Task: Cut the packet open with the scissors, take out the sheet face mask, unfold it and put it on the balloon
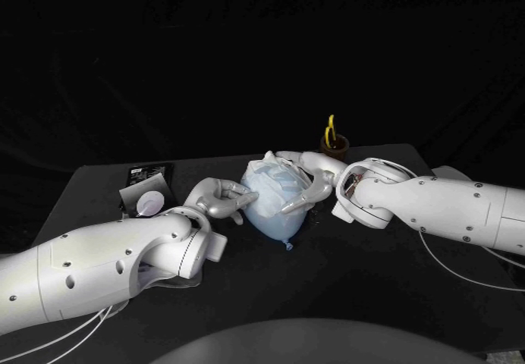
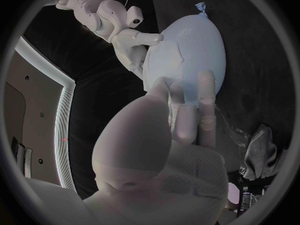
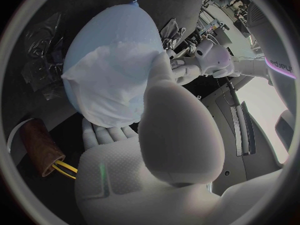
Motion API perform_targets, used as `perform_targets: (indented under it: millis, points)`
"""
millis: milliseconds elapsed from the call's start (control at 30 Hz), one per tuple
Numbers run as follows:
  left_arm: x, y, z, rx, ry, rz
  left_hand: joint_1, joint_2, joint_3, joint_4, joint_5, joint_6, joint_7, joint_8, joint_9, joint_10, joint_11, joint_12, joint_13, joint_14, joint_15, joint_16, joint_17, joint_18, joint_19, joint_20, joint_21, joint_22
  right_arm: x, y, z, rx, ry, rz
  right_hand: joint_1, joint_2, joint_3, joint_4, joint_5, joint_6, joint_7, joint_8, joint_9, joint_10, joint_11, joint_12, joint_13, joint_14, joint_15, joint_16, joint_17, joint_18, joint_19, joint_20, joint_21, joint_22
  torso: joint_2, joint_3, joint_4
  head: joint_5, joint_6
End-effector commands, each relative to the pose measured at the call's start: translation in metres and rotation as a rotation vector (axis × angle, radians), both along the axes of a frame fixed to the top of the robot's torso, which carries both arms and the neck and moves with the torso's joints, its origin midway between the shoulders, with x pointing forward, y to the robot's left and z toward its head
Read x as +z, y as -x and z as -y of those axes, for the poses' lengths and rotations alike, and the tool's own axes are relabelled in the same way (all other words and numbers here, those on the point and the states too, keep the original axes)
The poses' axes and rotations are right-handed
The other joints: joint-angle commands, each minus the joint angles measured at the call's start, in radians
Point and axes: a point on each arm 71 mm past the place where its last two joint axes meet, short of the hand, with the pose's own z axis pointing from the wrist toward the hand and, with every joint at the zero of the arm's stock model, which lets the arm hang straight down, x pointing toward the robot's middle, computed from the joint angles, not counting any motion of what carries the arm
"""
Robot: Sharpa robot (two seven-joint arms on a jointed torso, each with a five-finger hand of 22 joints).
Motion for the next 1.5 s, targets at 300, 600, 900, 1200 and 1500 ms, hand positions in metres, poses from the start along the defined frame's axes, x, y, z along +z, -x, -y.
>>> perform_targets:
  millis: [300,600,900,1200,1500]
  points:
    - [0.005,0.001,0.004,-0.013,0.018,0.050,0.039,0.021,0.050,-0.003,-0.004,0.036,-0.005,-0.015,-0.014,0.011,-0.006,0.006,0.008,0.023,-0.007,0.012,0.040,0.014,-0.004,-0.012,0.024,0.016,-0.007,0.005,-0.003,0.027,0.024,-0.035,0.005,0.010,0.012,0.000,-0.005,0.013,0.166,0.008,0.004,0.013,-0.001,0.006,0.001,0.012,-0.001,0.006,0.001,0.002,0.007,-0.001,0.007,0.002,0.000,0.0000,0.0000,0.000,-0.003]
    - [0.006,-0.001,-0.002,0.024,0.010,0.066,0.065,0.013,0.209,-0.016,-0.003,0.064,-0.007,0.016,0.004,0.069,-0.011,0.030,0.069,0.062,-0.014,0.028,0.125,0.007,0.008,-0.023,0.091,0.083,-0.007,0.005,-0.002,0.023,0.025,-0.034,0.005,0.010,0.013,0.000,-0.005,0.015,0.166,0.009,0.005,0.014,-0.001,0.007,0.000,0.011,-0.001,0.006,0.000,0.002,0.008,-0.001,0.008,0.002,0.000,-0.0007,0.0001,0.000,-0.002]
    - [0.007,-0.001,-0.011,0.046,0.003,0.076,-0.174,-0.160,0.724,-0.169,-0.003,0.042,-0.007,0.094,0.111,0.115,-0.012,0.091,0.174,0.098,-0.017,0.041,0.218,-0.003,0.012,-0.028,0.213,0.206,-0.007,0.005,0.000,0.018,0.024,-0.032,0.005,0.010,0.013,0.000,-0.005,0.017,0.167,0.010,0.006,0.015,-0.001,0.007,0.000,0.011,-0.001,0.006,0.000,0.003,0.009,-0.001,0.008,0.003,0.000,-0.0007,0.0004,0.001,-0.003]
    - [0.006,-0.001,-0.019,0.052,-0.006,0.060,-0.272,-0.167,0.824,-0.270,0.003,0.042,-0.009,0.108,0.156,0.134,-0.016,0.109,0.195,0.119,-0.020,0.049,0.277,-0.011,0.033,-0.031,0.263,0.261,-0.006,0.007,0.001,0.023,0.009,-0.028,-0.011,-0.011,-0.037,0.000,-0.001,0.012,0.166,0.009,0.004,0.001,-0.001,0.005,-0.004,0.000,0.000,0.000,-0.008,0.002,0.008,-0.001,0.007,0.000,-0.001,-0.0002,0.0001,0.002,-0.003]
    - [0.004,0.001,-0.018,0.025,0.008,0.026,-0.351,-0.150,0.790,-0.281,-0.001,-0.005,0.003,0.096,0.179,0.042,-0.001,0.014,0.056,0.085,-0.007,0.029,0.186,0.003,-0.032,-0.018,0.203,0.175,-0.006,0.009,0.001,0.024,0.002,-0.028,-0.013,-0.012,-0.041,0.001,-0.001,0.012,0.166,0.009,0.004,-0.003,-0.001,0.004,-0.004,-0.003,0.000,-0.001,-0.010,0.001,0.008,-0.001,0.007,-0.001,0.000,0.0002,-0.0003,0.003,-0.001]
